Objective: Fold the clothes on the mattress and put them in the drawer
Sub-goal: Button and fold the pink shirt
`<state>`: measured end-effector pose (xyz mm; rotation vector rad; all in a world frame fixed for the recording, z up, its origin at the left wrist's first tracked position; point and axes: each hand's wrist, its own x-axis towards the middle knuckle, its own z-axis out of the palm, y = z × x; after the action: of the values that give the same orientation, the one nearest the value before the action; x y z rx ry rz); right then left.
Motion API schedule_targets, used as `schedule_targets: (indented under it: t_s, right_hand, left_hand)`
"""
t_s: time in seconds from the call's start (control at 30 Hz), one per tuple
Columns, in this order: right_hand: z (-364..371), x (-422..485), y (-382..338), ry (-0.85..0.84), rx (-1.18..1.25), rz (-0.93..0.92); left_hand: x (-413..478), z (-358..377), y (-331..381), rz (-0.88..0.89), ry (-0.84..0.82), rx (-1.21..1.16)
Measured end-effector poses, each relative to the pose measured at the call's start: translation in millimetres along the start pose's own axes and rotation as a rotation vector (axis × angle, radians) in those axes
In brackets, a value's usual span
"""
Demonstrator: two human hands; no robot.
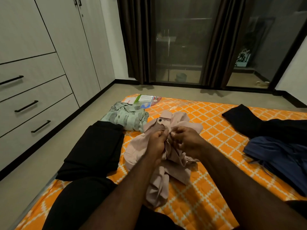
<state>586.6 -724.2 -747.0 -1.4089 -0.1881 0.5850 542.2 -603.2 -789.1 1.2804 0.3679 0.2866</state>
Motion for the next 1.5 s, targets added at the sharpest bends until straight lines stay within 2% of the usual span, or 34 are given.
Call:
schedule_targets:
  t_s: [0.07,0.13,0.23,0.3,0.37,0.47,0.53,0.67,0.77,0.83,0.9,1.03,1.13,1.2,1.3,1.4,1.5]
  right_hand:
    - [-5.6,3.1,1.6,0.074,-0.165,-0.098]
    - [-8.0,9.7,7.9,0.214,-0.425,-0.291]
    - [-13.0,9.9,5.5,0.316,-0.575,-0.426]
    - [-24.1,9.3,3.8,0.391,-0.576,-0.434]
    - [-34.1,9.3,5.1,0.422,-0.555,-0.429]
    - [-38.8,7.8,6.8,0.331,-0.385,-0.361]
    - [-40.4,7.1,7.8,0.321,-0.311,-0.351]
    - [-52.3,9.7,13.2,0.574,-0.592,-0.436]
    - [-64.6,9.6,25.4,0.589,-0.855,-0.318]
    - [-67.9,8.4,36.1,0.55,-0.916,-0.263]
    - [-67.2,8.8,47.2,0.513,-0.949,-0.292]
    - [-65.1,13.1,62.5,0.569,-0.965,-0.416]
    - [-63.3,15.6,69.6,0.575,-0.961,-0.456]
    - [-61.3,17.2,70.6,0.609,-0.98,-0.478]
    - [-60.6,20.6,66.6,0.719,-0.907,-0.5]
    - [-61.6,24.9,57.4,0.71,-0.879,-0.511]
    - [-59.3,25.7,54.3,0.632,-0.944,-0.532]
  left_hand:
    - [2.7,-0.5,0.3,0.095,0.006,0.135]
    - [4.6,-2.2,-0.5,0.237,0.096,0.425]
    - [-1.5,-6.5,3.6,0.298,0.21,0.637]
    - [-6.9,-9.4,7.2,0.329,0.258,0.75]
    - [-12.6,-8.9,9.8,0.291,0.192,0.851]
    - [-20.4,-5.0,3.5,0.271,0.004,1.232]
    - [-22.7,-3.3,-4.1,0.339,0.004,1.419]
    - [-25.9,-0.2,-2.0,0.503,0.12,1.414]
    - [-28.8,2.9,0.9,0.562,0.197,1.363]
    - [-29.4,3.1,2.2,0.571,0.205,1.35]
    - [-26.1,1.4,2.7,0.583,0.2,1.369]
    - [-23.9,0.7,3.7,0.588,0.215,1.375]
    - [-18.0,2.1,0.5,0.481,0.135,1.245]
    - [-11.6,-0.1,-4.1,0.49,0.059,1.12]
    - [-2.0,-6.4,-4.5,0.511,0.003,1.108]
    - [3.0,-9.7,0.2,0.505,0.052,1.071]
    - [3.2,-11.7,-3.1,0.591,0.182,1.013]
